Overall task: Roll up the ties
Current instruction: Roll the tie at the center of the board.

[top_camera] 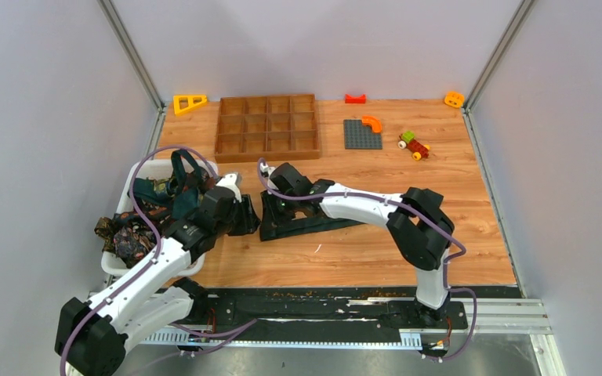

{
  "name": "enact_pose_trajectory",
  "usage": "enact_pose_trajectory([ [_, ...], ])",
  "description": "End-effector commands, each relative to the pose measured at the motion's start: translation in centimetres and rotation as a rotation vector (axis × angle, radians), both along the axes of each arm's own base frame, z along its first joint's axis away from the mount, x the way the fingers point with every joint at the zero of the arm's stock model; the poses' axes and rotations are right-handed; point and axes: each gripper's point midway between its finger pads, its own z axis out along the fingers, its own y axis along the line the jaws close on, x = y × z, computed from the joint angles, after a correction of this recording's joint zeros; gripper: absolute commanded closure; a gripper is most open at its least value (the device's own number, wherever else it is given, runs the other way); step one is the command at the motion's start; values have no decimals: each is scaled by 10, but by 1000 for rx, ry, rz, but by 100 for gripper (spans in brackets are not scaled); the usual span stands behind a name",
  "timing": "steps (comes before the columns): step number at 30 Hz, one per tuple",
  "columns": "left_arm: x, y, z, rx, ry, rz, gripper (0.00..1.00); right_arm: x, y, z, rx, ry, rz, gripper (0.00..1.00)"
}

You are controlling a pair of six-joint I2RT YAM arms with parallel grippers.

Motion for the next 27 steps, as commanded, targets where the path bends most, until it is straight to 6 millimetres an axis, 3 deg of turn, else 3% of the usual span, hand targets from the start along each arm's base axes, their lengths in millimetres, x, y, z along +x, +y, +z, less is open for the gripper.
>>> enact_pose_trajectory([
  [1, -2, 15, -6, 51, -13, 36, 46, 5, 12, -2, 1, -10, 31, 91],
  [14, -2, 20, -12, 77, -7, 44, 46, 23, -12, -23, -78, -23, -9, 92],
  [27, -2, 14, -18, 61, 1, 26, 46, 28, -21, -34, -79, -5, -24, 92],
])
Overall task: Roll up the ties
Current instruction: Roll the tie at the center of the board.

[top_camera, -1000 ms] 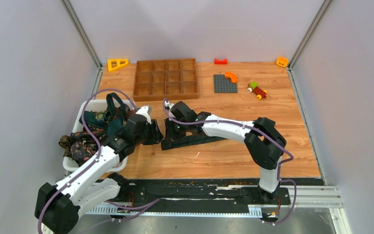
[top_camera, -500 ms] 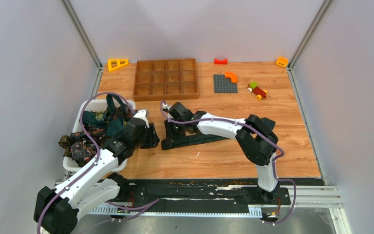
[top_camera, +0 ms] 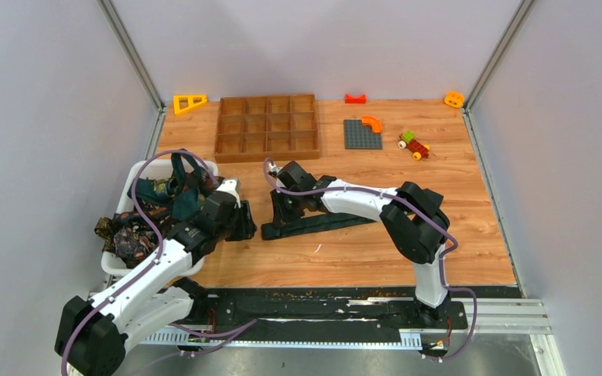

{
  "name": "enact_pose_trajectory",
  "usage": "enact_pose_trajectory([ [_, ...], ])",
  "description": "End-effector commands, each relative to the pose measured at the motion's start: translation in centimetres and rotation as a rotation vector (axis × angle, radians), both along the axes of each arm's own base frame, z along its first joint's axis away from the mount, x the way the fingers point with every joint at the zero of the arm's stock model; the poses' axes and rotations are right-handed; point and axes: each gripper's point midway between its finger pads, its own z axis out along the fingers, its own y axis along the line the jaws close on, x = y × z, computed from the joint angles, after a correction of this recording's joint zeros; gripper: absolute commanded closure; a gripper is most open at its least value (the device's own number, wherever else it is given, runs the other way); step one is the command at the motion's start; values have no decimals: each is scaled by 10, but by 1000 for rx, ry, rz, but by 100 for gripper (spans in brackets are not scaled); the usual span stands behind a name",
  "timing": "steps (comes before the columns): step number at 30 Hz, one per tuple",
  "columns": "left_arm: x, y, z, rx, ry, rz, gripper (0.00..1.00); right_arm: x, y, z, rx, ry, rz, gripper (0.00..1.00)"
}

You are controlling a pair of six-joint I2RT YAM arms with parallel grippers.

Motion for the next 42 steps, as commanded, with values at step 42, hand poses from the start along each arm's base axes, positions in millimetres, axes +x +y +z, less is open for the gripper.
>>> enact_pose_trajectory([
  [42, 12, -55, -45, -319, 78, -106, 40, 11, -20, -36, 16, 21, -26, 93],
])
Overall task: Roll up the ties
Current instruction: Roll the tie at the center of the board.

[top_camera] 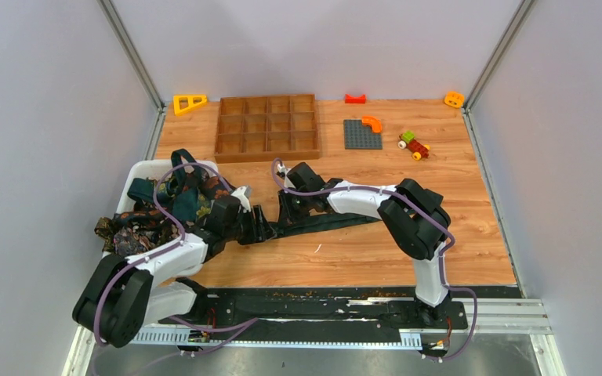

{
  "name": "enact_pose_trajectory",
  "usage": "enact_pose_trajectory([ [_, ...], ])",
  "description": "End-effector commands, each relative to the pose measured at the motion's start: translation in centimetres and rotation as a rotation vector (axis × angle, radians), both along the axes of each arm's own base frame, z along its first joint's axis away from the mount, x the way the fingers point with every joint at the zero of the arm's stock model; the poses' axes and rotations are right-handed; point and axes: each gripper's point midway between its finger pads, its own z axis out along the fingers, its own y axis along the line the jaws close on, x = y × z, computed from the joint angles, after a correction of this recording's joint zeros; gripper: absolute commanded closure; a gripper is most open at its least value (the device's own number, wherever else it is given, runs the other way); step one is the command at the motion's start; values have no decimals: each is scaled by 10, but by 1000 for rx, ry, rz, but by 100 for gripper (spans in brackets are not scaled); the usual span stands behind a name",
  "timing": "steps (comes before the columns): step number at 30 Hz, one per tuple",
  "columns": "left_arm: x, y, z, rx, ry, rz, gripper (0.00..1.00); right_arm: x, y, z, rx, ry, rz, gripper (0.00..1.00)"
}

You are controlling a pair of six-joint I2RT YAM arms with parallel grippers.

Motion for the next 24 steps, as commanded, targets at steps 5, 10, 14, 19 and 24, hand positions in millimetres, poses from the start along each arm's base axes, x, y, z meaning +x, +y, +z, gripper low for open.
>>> enact_pose_trajectory([
  [5, 7, -7, -4, -52, -20, 6, 44, 1, -7, -16, -32, 5, -13, 93],
  [10, 7, -6, -7, -51, -20, 8, 52, 1, -7, -15, -30, 2, -14, 94],
  [14, 8, -7, -8, -54, -19, 12, 54, 1, -6, -14, -27, 1, -14, 94],
  [19, 7, -7, -2, -70, -27, 22, 39, 1, -7, -13, -28, 1, -18, 94],
  [24, 9, 5, 6, -53, -47, 102, 35, 1, -7, -15, -27, 3, -19, 94],
])
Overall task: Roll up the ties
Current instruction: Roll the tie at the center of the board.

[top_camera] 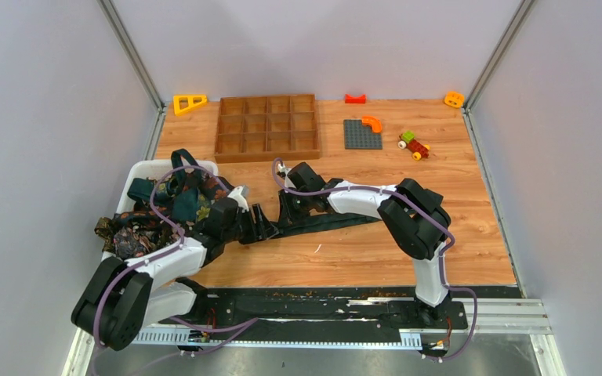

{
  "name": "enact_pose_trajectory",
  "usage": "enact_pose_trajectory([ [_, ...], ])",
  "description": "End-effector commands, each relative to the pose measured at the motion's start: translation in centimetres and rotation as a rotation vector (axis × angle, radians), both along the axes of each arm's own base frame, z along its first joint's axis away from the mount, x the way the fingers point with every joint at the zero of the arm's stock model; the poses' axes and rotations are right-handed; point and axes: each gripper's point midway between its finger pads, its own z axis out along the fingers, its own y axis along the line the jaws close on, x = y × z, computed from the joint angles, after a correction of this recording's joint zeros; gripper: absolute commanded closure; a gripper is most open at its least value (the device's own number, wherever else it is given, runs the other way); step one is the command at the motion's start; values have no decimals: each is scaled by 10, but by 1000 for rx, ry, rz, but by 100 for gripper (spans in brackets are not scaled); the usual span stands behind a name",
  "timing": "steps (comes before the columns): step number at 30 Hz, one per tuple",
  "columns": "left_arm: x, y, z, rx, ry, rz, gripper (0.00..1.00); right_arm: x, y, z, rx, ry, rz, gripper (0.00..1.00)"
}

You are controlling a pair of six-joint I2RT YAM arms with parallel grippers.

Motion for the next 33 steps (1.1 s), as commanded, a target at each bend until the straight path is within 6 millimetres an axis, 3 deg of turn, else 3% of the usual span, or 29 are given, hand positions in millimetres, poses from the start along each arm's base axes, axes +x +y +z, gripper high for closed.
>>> enact_pose_trajectory([
  [1, 2, 16, 2, 26, -1, 104, 36, 0, -6, -15, -32, 2, -18, 94],
  [15, 4, 15, -13, -68, 100, 242, 43, 0, -5, -18, -25, 13, -21, 94],
  [25, 4, 11, -30, -90, 154, 258, 59, -1, -5, -20, -25, 14, -20, 94],
  [30, 8, 8, -28, -85, 142, 241, 81, -1, -4, -15, -15, 11, -16, 93],
  [33, 8, 9, -30, -55, 149, 227, 94, 3, 4, 5, 24, -15, -1, 87],
])
